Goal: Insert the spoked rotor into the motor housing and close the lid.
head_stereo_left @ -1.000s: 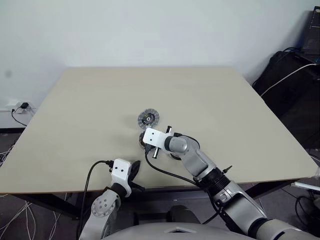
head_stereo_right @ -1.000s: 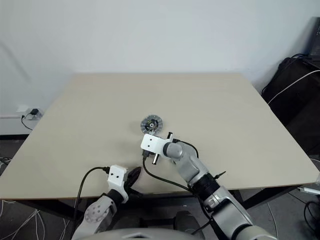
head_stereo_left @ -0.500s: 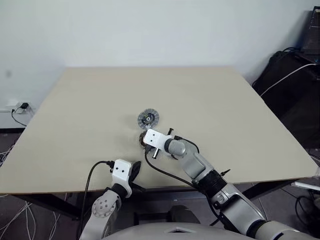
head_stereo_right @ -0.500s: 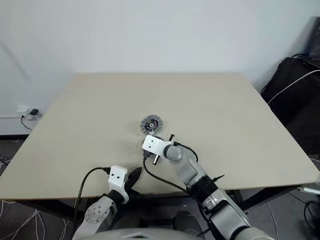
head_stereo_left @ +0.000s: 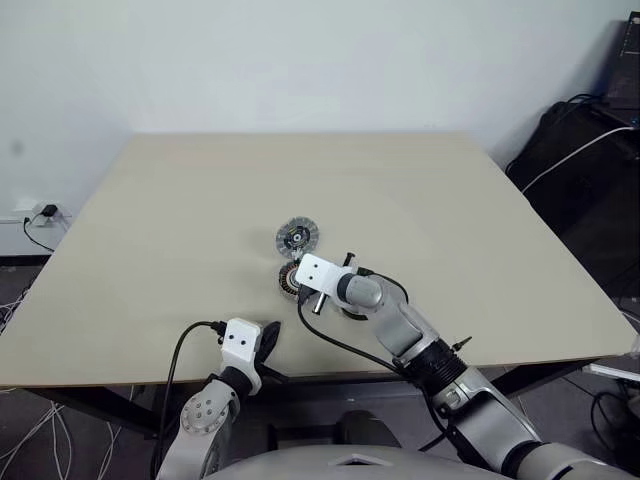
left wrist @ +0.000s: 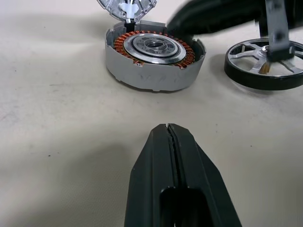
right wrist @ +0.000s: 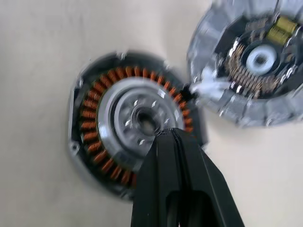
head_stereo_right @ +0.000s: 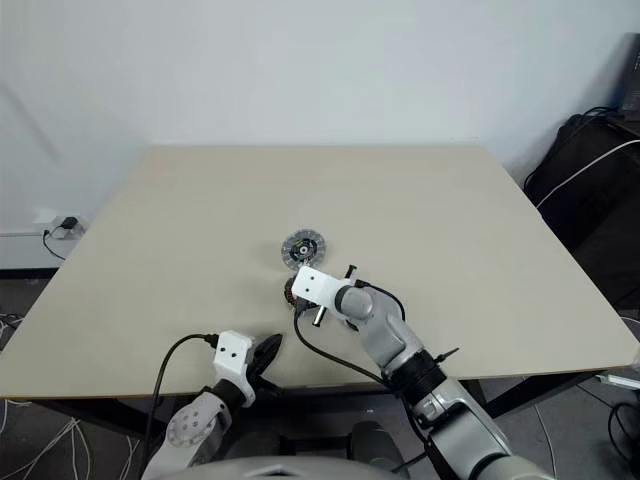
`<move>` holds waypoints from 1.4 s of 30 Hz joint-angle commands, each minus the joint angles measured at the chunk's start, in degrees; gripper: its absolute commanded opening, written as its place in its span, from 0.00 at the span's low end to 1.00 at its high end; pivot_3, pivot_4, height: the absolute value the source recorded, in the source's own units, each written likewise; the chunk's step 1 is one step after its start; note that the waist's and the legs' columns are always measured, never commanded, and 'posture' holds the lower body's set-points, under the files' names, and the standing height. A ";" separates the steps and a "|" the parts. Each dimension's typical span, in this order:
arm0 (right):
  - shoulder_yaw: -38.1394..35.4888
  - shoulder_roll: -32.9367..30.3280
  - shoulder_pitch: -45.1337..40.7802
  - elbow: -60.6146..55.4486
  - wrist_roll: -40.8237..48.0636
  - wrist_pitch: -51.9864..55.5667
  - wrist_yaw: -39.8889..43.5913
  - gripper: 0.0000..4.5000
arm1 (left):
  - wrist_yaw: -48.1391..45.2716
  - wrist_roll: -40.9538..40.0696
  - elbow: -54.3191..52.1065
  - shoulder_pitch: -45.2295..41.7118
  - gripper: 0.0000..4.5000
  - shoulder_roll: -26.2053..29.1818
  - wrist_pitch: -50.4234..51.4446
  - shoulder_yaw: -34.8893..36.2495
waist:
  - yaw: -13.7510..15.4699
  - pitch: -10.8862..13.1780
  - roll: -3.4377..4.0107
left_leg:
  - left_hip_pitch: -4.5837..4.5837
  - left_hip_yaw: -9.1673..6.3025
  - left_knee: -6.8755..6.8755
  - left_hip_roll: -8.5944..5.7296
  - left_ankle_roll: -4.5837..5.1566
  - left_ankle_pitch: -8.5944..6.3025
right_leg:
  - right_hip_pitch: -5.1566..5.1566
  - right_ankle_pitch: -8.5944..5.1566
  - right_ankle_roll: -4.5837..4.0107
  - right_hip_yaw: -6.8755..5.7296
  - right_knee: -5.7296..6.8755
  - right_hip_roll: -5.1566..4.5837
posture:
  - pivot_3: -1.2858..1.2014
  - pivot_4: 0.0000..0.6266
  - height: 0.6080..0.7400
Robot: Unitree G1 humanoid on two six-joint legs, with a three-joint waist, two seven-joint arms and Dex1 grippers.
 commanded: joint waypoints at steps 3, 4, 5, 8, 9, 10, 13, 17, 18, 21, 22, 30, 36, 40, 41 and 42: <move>1.35 -1.15 -3.51 -0.86 0.13 -1.58 4.66 0.27 | 0.66 0.41 -2.17 -0.23 0.01 -0.42 -0.11 -0.61 | 0.02 0.01 -0.02 | 0.00 0.00 0.00 0.00 0.00 0.00 | 0.00 0.00 0.00 -0.01 0.00 0.00 | 0.52 0.00 1.00; 1.38 -1.23 -4.28 -0.42 0.25 -1.78 5.41 0.34 | 0.73 0.39 -2.22 -0.23 0.01 -0.46 -0.09 -0.60 | 0.02 0.02 -0.03 | 0.00 0.00 0.00 -0.01 0.00 0.00 | 0.00 0.00 0.00 -0.01 0.00 0.00 | 0.52 0.00 1.00; 1.46 -1.36 -5.08 0.09 0.41 -1.92 6.26 0.34 | 0.76 0.33 -2.24 -0.22 0.01 -0.45 -0.11 -0.57 | 0.02 0.03 -0.02 | 0.00 0.00 0.00 -0.01 0.00 0.00 | 0.00 0.00 0.00 -0.01 0.00 0.00 | 0.52 0.00 1.00; 1.56 -1.76 -7.74 2.03 0.92 -2.62 8.51 0.34 | 0.75 0.11 -2.02 -0.42 0.01 -0.35 -0.19 -0.36 | -0.01 0.04 -0.03 | 0.01 0.00 0.01 -0.01 0.00 0.00 | 0.01 0.01 0.01 -0.01 0.00 0.01 | 0.52 0.00 1.00; 1.46 -1.80 -8.90 2.90 1.33 -2.65 9.58 0.34 | 0.68 0.00 -1.85 -0.50 0.01 -0.27 -0.31 -0.24 | -0.04 0.04 -0.03 | 0.01 0.00 0.01 -0.01 0.00 0.00 | 0.01 0.01 0.01 -0.01 0.00 0.01 | 0.52 0.00 1.00; 1.35 -1.79 -10.14 4.05 1.82 -2.68 10.73 0.34 | 0.57 -0.11 -1.62 -0.55 0.01 -0.19 -0.50 -0.09 | -0.06 0.04 -0.03 | 0.01 0.00 0.01 -0.01 0.00 0.00 | 0.01 0.02 0.01 -0.02 0.00 0.01 | 0.52 0.00 1.00; 1.58 -1.94 -13.58 8.09 2.95 -2.49 14.44 0.34 | 0.38 -0.25 -0.93 -0.83 0.01 -0.17 -0.95 0.13 | -0.06 0.04 -0.03 | 0.01 -0.01 0.00 -0.01 0.01 0.01 | 0.01 0.03 0.02 -0.03 0.00 0.02 | 0.52 0.00 1.00; 1.30 -1.35 -15.98 11.65 4.82 -1.68 18.16 0.34 | 0.42 -0.28 -0.90 -0.81 0.01 -0.32 -1.12 0.20 | -0.03 0.04 -0.02 | 0.01 -0.03 0.00 -0.01 0.02 0.01 | 0.02 0.11 0.15 -0.06 -0.01 0.01 | 0.52 0.00 1.00; 1.26 -1.14 -16.52 12.59 5.40 -1.34 19.33 0.34 | 0.47 -0.26 -1.00 -0.76 0.01 -0.39 -1.12 0.18 | -0.03 0.04 -0.02 | 0.01 -0.03 0.00 -0.01 0.02 0.01 | 0.02 0.11 0.15 -0.06 -0.01 0.01 | 0.52 0.00 1.00; 1.27 -0.67 -17.68 14.91 6.50 -0.46 21.99 0.34 | 0.72 -0.20 -1.21 -0.63 0.01 -0.67 -1.11 0.09 | -0.08 0.05 -0.01 | 0.01 -0.04 0.00 -0.01 0.01 0.01 | 0.02 0.10 0.14 -0.06 -0.01 -0.01 | 0.52 0.00 1.00; 1.28 -0.58 -17.89 15.35 6.67 -0.29 22.62 0.34 | 0.78 -0.19 -1.27 -0.58 0.01 -0.71 -1.11 0.07 | -0.10 0.06 0.00 | 0.01 -0.05 0.00 -0.01 0.00 0.00 | 0.02 0.10 0.13 -0.06 0.00 -0.01 | 0.52 0.00 1.00; 0.70 0.59 -20.02 19.48 7.75 1.44 24.70 0.34 | 1.15 -0.19 -1.71 -0.49 0.01 -1.09 -0.74 -0.29 | -0.16 0.09 0.05 | 0.00 -0.08 0.00 -0.01 -0.01 -0.01 | 0.01 0.11 0.13 -0.08 0.00 -0.05 | 0.52 0.00 1.00; 0.66 1.36 -21.17 21.74 7.81 2.69 24.52 0.34 | 1.25 -0.29 -1.78 -0.64 0.01 -1.36 -0.52 -0.43 | -0.24 0.10 0.07 | -0.01 -0.11 -0.01 -0.02 -0.02 -0.01 | 0.01 0.10 0.11 -0.11 0.00 -0.12 | 0.52 0.00 1.00; 0.40 1.84 -21.84 23.15 7.91 3.52 24.33 0.34 | 1.30 -0.33 -1.96 -0.59 0.01 -1.53 -0.37 -0.43 | -0.32 0.10 0.09 | -0.01 -0.12 -0.03 -0.03 -0.02 -0.01 | 0.01 0.10 0.11 -0.14 0.00 -0.16 | 0.52 0.00 1.00; 0.36 1.97 -21.99 23.45 7.98 3.70 24.43 0.34 | 1.29 -0.34 -2.01 -0.57 0.01 -1.55 -0.35 -0.41 | -0.34 0.10 0.09 | -0.02 -0.12 -0.04 -0.03 -0.02 -0.01 | 0.01 0.09 0.09 -0.14 0.00 -0.18 | 0.52 0.00 1.00; 0.29 2.12 -22.12 23.77 8.06 3.85 24.48 0.34 | 1.30 -0.32 -2.02 -0.56 0.01 -1.58 -0.36 -0.41 | -0.36 0.10 0.09 | -0.02 -0.12 -0.05 -0.03 -0.02 -0.01 | 0.01 0.09 0.08 -0.16 0.00 -0.20 | 0.52 0.00 1.00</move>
